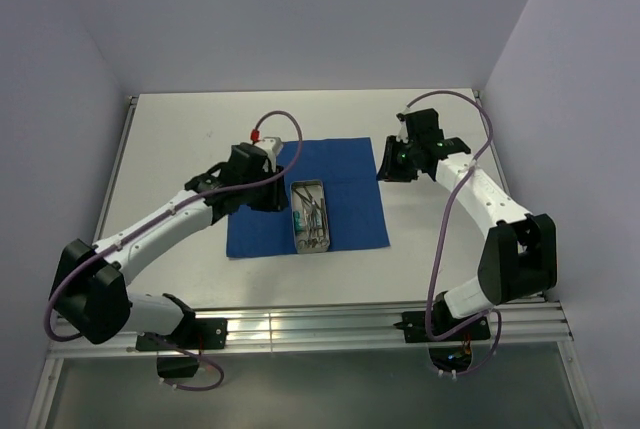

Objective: Open and lay out the surgical kit

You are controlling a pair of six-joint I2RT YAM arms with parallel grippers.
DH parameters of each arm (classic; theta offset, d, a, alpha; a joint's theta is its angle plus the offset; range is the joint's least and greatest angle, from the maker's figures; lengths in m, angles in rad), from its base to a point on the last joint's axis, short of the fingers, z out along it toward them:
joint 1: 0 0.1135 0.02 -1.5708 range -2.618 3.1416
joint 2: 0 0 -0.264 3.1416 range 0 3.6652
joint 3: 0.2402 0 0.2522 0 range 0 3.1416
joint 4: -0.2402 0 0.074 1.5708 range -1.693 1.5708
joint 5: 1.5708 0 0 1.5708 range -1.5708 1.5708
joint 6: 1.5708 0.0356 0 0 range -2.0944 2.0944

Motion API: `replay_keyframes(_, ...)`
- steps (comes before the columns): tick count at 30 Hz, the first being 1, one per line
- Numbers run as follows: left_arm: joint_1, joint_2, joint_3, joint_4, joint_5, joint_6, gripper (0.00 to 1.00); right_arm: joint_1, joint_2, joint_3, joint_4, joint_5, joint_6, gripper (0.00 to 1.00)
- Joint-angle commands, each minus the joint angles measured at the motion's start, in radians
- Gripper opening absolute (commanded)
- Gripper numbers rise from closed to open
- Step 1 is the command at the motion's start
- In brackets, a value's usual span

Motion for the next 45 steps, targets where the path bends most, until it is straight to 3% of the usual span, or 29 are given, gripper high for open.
replay_keyframes(1,-0.075,0.019,-0.008,0.013,-0.050,-0.147,0.40,-0.001,-0.002,-0.012,0.034,0.050,0.011,0.33)
replay_keyframes(5,-0.137,0.114,0.008,0.006,-0.085,-0.185,0.39,-0.006,0.009,-0.009,0.033,0.038,0.013,0.33)
replay_keyframes(17,-0.180,0.283,0.045,-0.017,-0.079,-0.212,0.35,-0.015,0.044,0.011,0.022,-0.011,-0.001,0.33)
replay_keyframes(45,-0.169,0.415,0.155,-0.091,-0.158,-0.212,0.15,-0.043,0.087,0.023,0.011,-0.057,-0.012,0.30)
